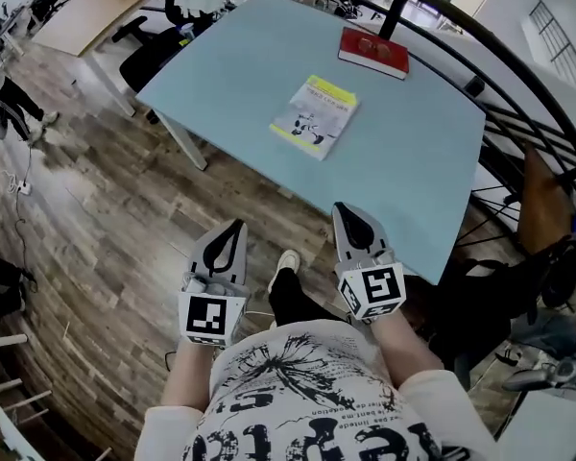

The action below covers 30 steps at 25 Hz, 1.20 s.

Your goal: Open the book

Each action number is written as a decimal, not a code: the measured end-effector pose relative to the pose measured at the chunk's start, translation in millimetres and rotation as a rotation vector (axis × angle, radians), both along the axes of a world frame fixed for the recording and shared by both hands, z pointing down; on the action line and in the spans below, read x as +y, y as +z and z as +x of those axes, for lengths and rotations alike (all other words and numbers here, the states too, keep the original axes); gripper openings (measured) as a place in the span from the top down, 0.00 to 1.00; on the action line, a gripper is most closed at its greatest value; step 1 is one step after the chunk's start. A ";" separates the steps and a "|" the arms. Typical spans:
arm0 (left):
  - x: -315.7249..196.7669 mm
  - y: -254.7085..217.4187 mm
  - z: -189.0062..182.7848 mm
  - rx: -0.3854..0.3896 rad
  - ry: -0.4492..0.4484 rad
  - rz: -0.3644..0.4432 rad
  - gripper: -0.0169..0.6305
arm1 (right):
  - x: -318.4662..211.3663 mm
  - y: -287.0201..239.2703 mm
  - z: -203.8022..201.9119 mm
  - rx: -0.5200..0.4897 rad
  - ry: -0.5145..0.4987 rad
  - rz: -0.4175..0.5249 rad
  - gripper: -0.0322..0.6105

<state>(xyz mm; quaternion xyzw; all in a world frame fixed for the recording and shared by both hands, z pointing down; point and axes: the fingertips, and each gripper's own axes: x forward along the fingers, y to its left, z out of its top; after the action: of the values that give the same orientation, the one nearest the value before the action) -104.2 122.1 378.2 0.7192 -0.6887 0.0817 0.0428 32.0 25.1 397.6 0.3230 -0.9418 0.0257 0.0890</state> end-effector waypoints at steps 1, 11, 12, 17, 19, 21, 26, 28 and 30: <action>-15.5 -0.2 -3.2 -0.006 0.019 -0.003 0.94 | -14.4 1.3 -4.3 0.000 0.013 -0.001 0.93; -170.4 -9.3 -34.5 -0.045 0.143 0.015 0.94 | -142.6 -4.5 -19.1 -0.024 0.148 0.008 0.93; -184.0 -7.7 -35.3 -0.048 0.157 0.014 0.94 | -151.8 -4.5 -18.4 -0.020 0.160 0.008 0.93; -236.1 15.9 -23.2 -0.046 0.270 -0.032 0.94 | -180.6 2.4 -11.5 0.008 0.227 0.008 0.93; -251.7 27.2 -13.3 -0.047 0.331 -0.052 0.94 | -191.2 7.7 -6.4 0.011 0.269 -0.001 0.93; -265.0 37.2 -4.7 -0.048 0.398 -0.067 0.94 | -198.0 12.1 -3.7 0.010 0.312 -0.013 0.93; -296.3 61.6 15.2 -0.040 0.599 -0.113 0.94 | -203.3 20.8 2.0 0.019 0.453 -0.036 0.93; -303.4 75.3 21.9 -0.046 0.676 -0.147 0.94 | -202.9 24.8 1.8 0.018 0.505 -0.048 0.93; -307.8 92.9 27.7 -0.058 0.745 -0.189 0.94 | -202.0 31.6 0.3 0.020 0.553 -0.064 0.93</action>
<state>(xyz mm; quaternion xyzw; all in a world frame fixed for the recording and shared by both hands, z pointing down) -76.6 -185.7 471.1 0.9103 -0.3707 0.1751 0.0571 32.3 -177.0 429.2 0.5649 -0.8158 0.0758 0.0981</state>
